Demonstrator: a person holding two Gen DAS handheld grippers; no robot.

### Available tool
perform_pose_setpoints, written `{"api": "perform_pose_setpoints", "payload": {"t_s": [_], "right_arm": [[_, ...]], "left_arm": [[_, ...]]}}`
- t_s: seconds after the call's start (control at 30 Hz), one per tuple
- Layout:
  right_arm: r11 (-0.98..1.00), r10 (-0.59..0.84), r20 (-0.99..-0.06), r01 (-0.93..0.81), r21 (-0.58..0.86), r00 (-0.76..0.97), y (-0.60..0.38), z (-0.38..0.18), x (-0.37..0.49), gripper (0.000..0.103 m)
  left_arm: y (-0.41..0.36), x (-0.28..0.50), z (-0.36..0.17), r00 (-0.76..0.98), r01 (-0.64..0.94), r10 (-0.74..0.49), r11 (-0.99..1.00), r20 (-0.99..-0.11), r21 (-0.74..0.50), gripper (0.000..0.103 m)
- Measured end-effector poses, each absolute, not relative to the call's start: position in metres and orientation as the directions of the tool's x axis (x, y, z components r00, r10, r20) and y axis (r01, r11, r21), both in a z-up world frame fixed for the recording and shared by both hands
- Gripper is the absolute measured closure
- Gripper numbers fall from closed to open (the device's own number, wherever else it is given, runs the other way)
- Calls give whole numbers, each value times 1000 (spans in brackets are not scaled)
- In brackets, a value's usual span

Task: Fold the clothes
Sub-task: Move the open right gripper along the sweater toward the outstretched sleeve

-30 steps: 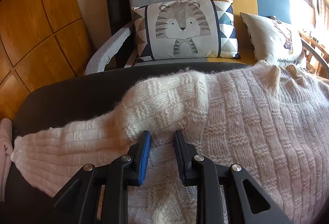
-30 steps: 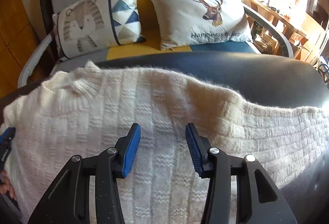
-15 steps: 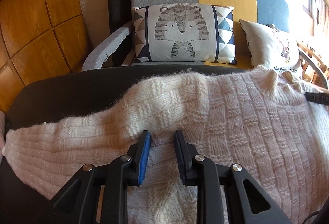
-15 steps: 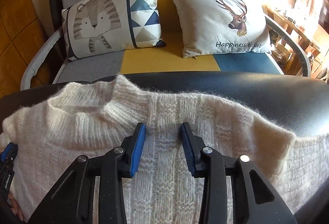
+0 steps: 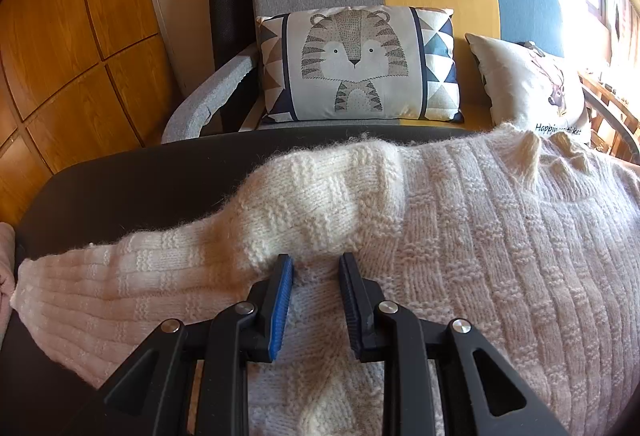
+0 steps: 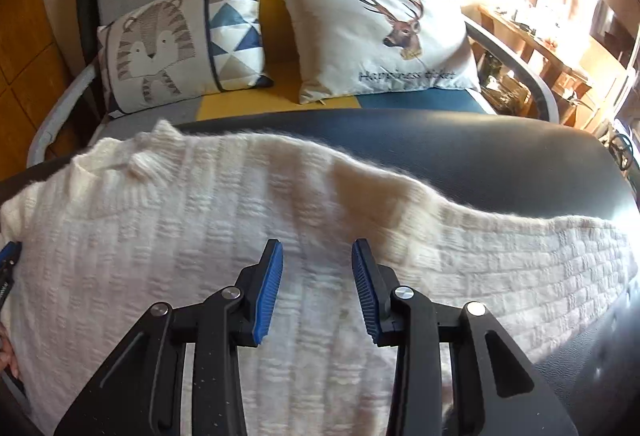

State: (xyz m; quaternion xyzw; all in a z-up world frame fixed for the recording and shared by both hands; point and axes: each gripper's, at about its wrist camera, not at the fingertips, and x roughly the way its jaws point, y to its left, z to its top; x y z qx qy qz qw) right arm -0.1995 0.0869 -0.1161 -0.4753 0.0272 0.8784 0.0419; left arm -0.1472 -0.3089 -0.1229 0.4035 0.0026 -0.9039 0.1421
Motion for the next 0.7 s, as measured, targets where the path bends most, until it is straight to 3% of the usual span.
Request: {"api": "perform_pose_setpoints", "payload": {"t_s": [0.1,0.37,0.53,0.7], "right_arm": [[-987,17,-835,-142,74,-550,110,-124,-202,65],[-991,-4,-811,-104,79,-585,102,-113,-189,63],[-997,1,-803,-60,43,-596,89,-96,-157,63],[-998,14,-824,-60,24,-567,94,-104,-141,63]], "left_arm": [[-309,-147,-123,-634,259,-254,-960,-731,109,78],[-302,-149,-122,-623,257,-291,-953,-726,161,78],[-273,-152,-112,-594,174,-345,-937,-727,303,79],[-234,-120,-103,-665,79,-235,-966,-709,246,79]]}}
